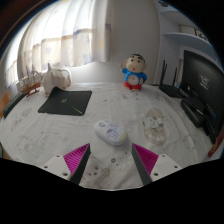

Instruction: Arrange mouse

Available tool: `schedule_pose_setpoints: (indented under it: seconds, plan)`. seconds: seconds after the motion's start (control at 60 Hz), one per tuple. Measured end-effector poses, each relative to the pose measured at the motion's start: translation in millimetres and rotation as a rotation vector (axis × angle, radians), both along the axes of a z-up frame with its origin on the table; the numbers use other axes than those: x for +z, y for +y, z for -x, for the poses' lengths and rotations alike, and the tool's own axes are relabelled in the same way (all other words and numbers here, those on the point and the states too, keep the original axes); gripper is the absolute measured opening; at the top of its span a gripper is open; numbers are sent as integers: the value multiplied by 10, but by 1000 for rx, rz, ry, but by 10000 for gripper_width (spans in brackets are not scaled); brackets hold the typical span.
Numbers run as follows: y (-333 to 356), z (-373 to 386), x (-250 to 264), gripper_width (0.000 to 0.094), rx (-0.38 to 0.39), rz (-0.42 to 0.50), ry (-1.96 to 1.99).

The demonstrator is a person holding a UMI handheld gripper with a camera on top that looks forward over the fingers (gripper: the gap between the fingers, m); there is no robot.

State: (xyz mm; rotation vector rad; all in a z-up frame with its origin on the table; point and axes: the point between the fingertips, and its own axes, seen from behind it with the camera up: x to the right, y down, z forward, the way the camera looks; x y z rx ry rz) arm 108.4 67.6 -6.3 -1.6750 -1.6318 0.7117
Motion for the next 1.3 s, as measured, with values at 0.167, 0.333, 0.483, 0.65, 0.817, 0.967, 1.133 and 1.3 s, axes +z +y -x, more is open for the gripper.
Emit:
schedule_pose_setpoints:
  seconds: [0.167,0.333,0.483,0.65,0.817,0.967,1.133,1.3]
  plan:
    - [178,357,-104,851,38,-12,-10]
    - [226,668,-122,855,52,17,-13]
    - [306,856,-127,853,62,38,-20]
    - [327,967,-132,852,67,46,-18]
    - [338,988,-135,710,71,48,-21]
    - [340,987,-132,454,66,43,-20]
    - [385,991,-108,389,56,16,-42]
    - [406,1150,488,355,18,30,-7]
